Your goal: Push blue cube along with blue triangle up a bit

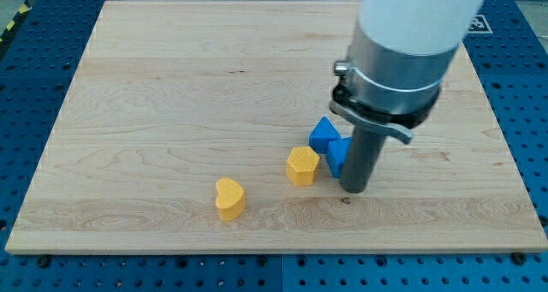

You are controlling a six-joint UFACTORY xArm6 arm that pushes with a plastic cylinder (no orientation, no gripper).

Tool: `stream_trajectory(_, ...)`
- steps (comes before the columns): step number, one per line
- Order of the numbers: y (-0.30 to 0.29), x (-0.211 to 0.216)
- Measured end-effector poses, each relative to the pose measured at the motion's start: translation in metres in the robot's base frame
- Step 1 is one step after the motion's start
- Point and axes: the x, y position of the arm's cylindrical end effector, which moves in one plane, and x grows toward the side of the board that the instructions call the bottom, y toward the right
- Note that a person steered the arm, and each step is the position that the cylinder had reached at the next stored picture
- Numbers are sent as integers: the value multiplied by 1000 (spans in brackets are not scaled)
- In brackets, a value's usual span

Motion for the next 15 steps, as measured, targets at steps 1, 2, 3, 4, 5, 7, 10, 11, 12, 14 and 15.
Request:
stream_trajectory(1,-34,0)
stream_trajectory(2,-67,0)
stream_trajectory(3,-72,-1)
stream_trajectory(4,-52,-1)
stream_trajectory(5,-15,-2)
stream_trajectory(7,-9,-2)
stream_trajectory(10,8,-2)
stream_trajectory(11,-2,-9)
stream_trajectory(12,-8,-19)
stream_trajectory(14,-8,-38)
stream_trajectory(15,-8,-48)
